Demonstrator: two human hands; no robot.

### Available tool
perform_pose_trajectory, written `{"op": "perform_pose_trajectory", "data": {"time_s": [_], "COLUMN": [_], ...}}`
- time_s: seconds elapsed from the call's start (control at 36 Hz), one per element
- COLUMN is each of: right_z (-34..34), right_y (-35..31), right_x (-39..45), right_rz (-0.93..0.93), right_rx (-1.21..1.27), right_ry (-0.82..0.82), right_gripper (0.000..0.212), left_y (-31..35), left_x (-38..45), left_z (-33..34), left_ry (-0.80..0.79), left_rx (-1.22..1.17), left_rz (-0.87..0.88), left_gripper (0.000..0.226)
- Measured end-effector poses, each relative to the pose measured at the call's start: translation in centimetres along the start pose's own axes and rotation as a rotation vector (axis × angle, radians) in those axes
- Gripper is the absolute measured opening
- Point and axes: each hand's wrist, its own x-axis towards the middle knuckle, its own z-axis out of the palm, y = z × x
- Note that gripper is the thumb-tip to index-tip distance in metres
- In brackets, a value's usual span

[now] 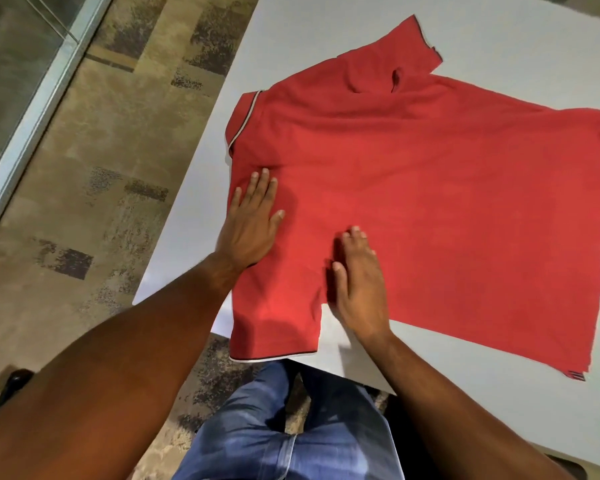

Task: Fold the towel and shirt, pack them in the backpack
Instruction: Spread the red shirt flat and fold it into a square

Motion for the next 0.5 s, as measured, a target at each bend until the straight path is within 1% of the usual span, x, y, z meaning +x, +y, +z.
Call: {"op": "perform_pose_trajectory", "data": {"time_s": [0.03,0.06,0.14,0.19,0.25,0.28,0.31,0.33,0.36,0.42,0.44,0.5], "right_z": [-0.2,-0.2,0.1,0.3,0.4,0.5,0.6,0.7,1.0,1.8,2.4,3.5], "right_y": [0.8,1.6,3.3,3.4,2.3,1.6,0.8,0.0,-0.6,-1.2,-1.2,-0.8], "right_x": [-0.2,-0.5,-2.0,-2.4,-2.2,-2.1,-2.0,-2.0,-2.2,-2.9,-3.4,-4.4], "right_rz": [0.032,0.027,-0.118,-0.11,-0.052,-0.059,-0.11,-0.199,-0.312,-0.522,-0.585,-0.626], "right_rx": [-0.064,-0.149,-0.407,-0.43,-0.377,-0.349,-0.332,-0.328,-0.339,-0.393,-0.425,-0.466], "right_ry": [0.004,-0.028,-0.182,-0.206,-0.172,-0.146,-0.13,-0.14,-0.181,-0.323,-0.395,-0.48], "right_gripper": [0.055,0.059,0.068,0.069,0.068,0.068,0.067,0.067,0.068,0.071,0.073,0.072], "left_y": [-0.1,-0.2,-0.3,-0.3,-0.4,-0.4,-0.4,-0.5,-0.5,-0.7,-0.8,-0.9], "left_x": [-0.1,-0.2,-0.3,-0.2,-0.2,-0.2,-0.2,-0.3,-0.3,-0.3,-0.4,-0.5], "left_z": [0.1,0.2,0.3,0.3,0.3,0.3,0.3,0.3,0.3,0.4,0.5,0.6], "left_ry": [0.001,0.005,0.007,0.009,0.013,0.018,0.026,0.036,0.045,0.058,0.063,0.072], "left_rx": [0.014,0.03,0.047,0.048,0.051,0.05,0.051,0.053,0.051,0.046,0.047,0.049], "left_rz": [0.006,0.014,0.02,0.019,0.025,0.029,0.034,0.04,0.045,0.055,0.056,0.055], "left_gripper": [0.071,0.071,0.071,0.07,0.07,0.069,0.069,0.068,0.067,0.066,0.066,0.066]}}
